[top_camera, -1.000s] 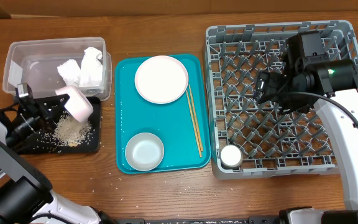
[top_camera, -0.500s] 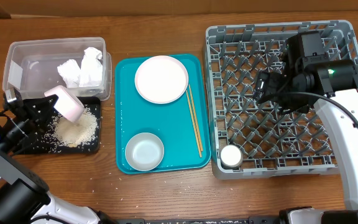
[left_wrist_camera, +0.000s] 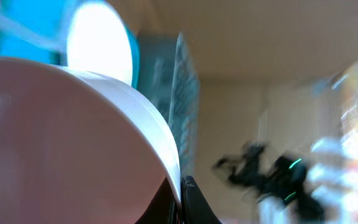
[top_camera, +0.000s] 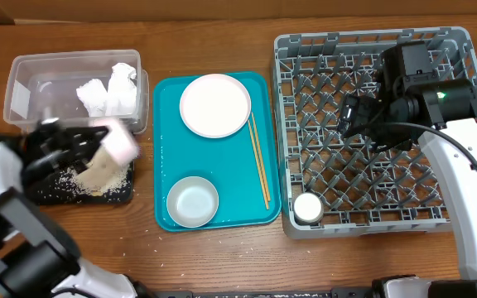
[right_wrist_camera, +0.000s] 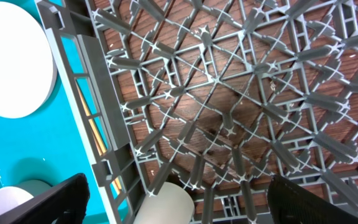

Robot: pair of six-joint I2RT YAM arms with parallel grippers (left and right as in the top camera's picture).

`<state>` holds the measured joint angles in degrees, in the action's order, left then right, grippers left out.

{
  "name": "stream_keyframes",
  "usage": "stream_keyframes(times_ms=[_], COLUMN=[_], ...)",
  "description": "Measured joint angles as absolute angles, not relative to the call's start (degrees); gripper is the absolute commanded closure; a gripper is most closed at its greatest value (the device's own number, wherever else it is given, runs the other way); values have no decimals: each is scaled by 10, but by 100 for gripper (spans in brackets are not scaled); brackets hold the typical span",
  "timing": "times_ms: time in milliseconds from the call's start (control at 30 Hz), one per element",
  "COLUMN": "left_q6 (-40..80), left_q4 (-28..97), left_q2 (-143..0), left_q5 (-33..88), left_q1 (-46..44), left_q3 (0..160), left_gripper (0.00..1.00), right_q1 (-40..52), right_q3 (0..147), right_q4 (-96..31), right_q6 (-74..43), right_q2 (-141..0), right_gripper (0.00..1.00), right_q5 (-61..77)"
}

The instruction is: Sort waste into correct bins and load items into the dishwasher

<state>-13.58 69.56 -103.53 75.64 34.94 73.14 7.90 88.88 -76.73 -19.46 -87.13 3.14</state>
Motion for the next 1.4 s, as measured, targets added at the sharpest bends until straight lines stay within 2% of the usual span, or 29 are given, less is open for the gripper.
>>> stream_keyframes(times_ms=[100, 400, 533, 667, 733, 833, 867, 1067, 1233, 1400], left_q6=[-114, 60, 105, 121, 123, 128, 126, 125, 135, 139], left_q4=[667, 607, 597, 569, 560, 559, 560, 624, 704, 741], left_q2=[-1002, -963, -1002, -1052, -1069, -1074, -1074, -1075, -1075, -1076], left_q5=[676, 225, 93, 31, 16, 3, 1, -8, -7, 8], left_q1=[262, -54, -124, -159, -173, -188, -192, -202, -177, -101], left_q3=[755, 789, 788, 788, 787, 787, 787, 825, 958, 1068], left_gripper=[96, 96, 96, 94, 83, 49, 43, 36, 35, 13], right_q1=[79, 79, 79, 79, 79, 79, 79, 79, 104, 207], right_q3=[889, 889, 889, 889, 889, 889, 889, 889, 889, 891], right_q4=[-768, -766, -763, -759, -756, -755, -755, -743, -667, -547], right_q6=[-194, -194, -194, -193, -190, -189, -188, -186, -187, -216], right_q2=[-871, -871, -871, -871, -871, -871, -871, -871, -871, -889], right_gripper=[7, 7, 7, 7, 7, 7, 7, 8, 13, 15], right_q5=[32, 32, 32, 32, 32, 32, 32, 49, 123, 145])
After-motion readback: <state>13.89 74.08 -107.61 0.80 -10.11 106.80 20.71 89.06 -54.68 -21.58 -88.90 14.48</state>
